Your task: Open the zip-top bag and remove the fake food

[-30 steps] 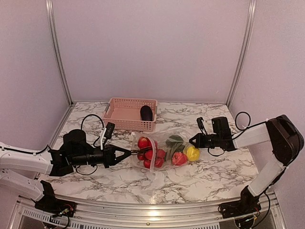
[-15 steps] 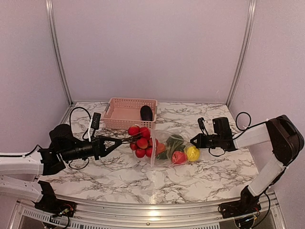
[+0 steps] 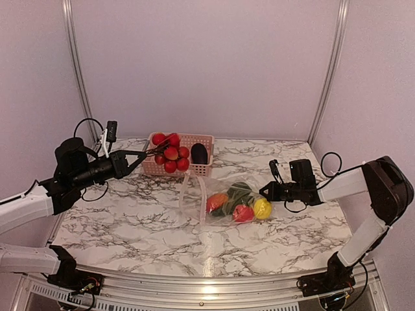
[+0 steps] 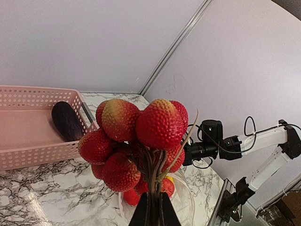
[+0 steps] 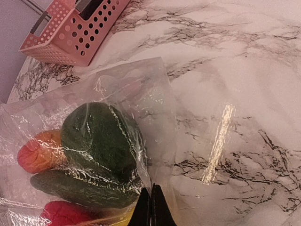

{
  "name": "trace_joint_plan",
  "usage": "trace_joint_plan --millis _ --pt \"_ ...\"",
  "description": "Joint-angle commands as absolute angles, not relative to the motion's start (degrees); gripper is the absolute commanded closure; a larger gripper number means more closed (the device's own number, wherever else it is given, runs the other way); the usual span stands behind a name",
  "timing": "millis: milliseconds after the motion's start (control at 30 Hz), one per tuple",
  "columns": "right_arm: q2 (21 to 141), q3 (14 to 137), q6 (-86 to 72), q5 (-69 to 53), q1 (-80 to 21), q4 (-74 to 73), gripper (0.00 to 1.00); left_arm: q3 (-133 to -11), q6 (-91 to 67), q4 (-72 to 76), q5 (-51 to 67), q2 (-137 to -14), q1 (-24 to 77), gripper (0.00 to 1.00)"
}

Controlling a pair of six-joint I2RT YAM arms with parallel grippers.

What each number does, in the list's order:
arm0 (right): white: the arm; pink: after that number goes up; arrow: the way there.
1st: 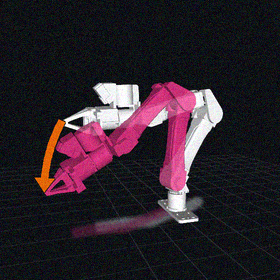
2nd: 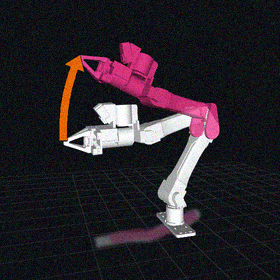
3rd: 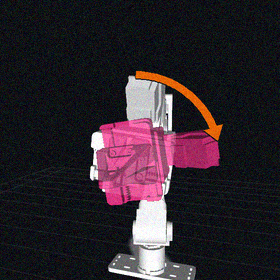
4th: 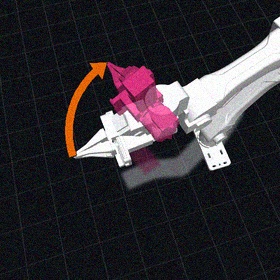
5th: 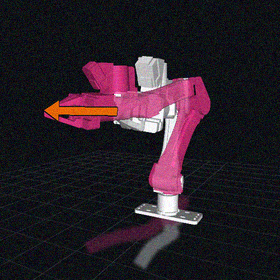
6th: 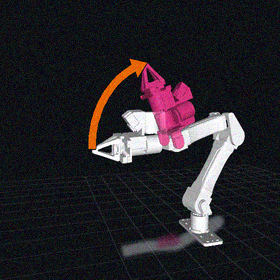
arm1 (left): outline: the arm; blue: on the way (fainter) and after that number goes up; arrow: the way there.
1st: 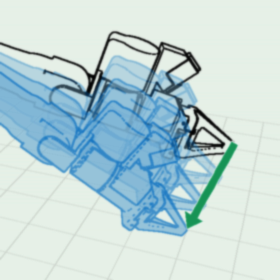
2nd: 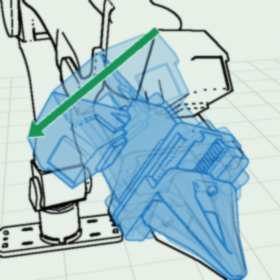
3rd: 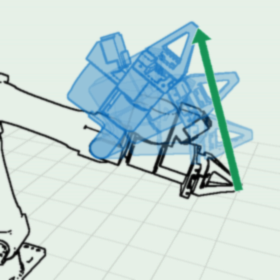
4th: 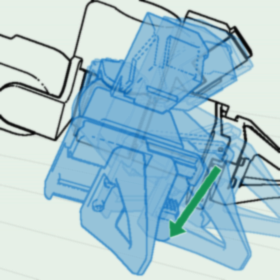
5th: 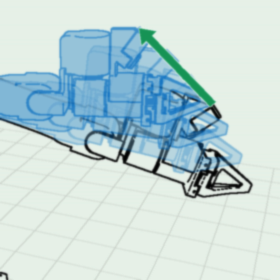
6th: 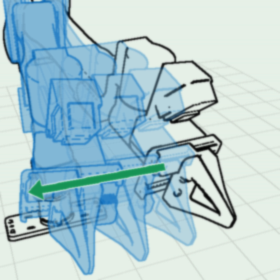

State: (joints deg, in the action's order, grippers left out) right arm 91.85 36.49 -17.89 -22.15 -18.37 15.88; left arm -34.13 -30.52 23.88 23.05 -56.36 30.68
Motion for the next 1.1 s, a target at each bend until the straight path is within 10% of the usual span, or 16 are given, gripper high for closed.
trace_joint_plan --millis 0,1067 --pt "92.44 36.79 -16.92 -21.67 -17.71 14.9 1.0 -42.24 -30.06 24.03 25.59 -62.82 25.77 1.0" --pt "94.64 38.91 -16.26 -23.29 -17.75 13.89 1.0 -88.56 -31.16 12.95 27.69 -123.33 16.99 1.0"
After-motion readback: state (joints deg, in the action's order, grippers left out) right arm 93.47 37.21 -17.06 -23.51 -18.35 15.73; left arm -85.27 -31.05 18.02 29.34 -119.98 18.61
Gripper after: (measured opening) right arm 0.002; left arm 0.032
